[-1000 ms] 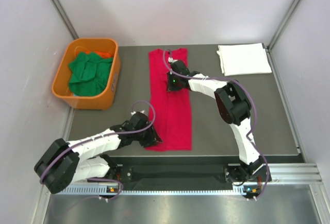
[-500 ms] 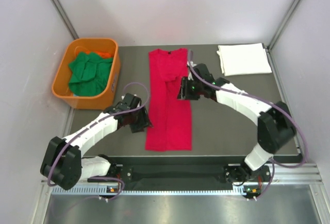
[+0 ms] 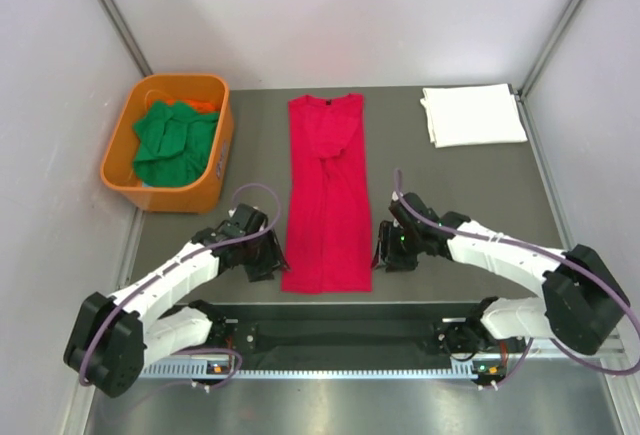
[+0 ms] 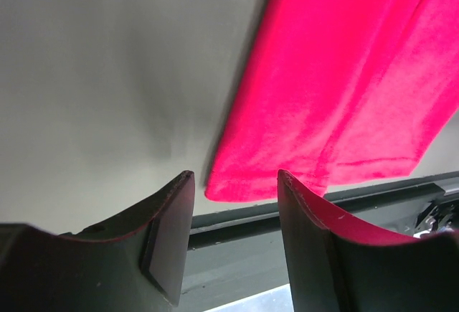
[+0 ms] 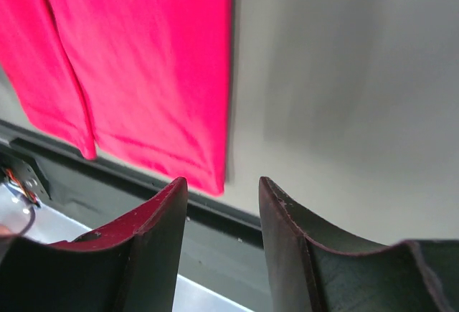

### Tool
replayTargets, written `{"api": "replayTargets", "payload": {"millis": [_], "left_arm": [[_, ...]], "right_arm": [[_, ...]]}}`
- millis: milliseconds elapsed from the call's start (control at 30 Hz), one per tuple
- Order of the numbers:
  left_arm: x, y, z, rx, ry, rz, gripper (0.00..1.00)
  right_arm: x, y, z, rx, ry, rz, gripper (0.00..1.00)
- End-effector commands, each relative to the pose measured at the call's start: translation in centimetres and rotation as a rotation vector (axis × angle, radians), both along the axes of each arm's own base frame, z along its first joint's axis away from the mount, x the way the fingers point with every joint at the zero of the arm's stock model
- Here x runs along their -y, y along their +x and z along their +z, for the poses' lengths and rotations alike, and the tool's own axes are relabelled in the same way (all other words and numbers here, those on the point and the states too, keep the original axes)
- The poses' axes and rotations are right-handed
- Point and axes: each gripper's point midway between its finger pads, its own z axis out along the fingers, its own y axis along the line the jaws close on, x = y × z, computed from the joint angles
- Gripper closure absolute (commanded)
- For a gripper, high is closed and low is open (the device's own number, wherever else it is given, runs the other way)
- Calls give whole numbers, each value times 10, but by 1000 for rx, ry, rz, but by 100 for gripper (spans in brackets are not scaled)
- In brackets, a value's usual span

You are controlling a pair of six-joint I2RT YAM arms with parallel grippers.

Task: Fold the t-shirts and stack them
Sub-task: Fold the tshirt

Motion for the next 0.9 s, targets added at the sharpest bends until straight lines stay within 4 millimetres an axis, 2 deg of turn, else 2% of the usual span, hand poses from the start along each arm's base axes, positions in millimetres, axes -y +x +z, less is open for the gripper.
{"api": "replayTargets", "payload": {"millis": [0,133,333,500,733,833,867], "left_arm": [[4,1,6,23,2,22,45],[6,-11,-4,-2,-13,20,46],[8,-22,-15,-27,-46,15,50],[7,-24,-19,-19,-42,6,51],[8,-29,-23,-30,-60,-2,60],[11,-29,-23,-27,-81,-5,67],[13,-31,-22,-34,-98,-3,74]], "right_arm": [[-11,-10,8,14,66,-52,55],[-22,-25,2,-5,97,-53,55],[-38,-36,-11,-20,82,-44,55],[-35,-39,-27,-6,-5,-44,57],[-36,-46,-36,-17,-24,-28,62],[-36,-49,-37,-17,-22,-24,74],[-33,-47,-34,-9,-31,-30,87]]}}
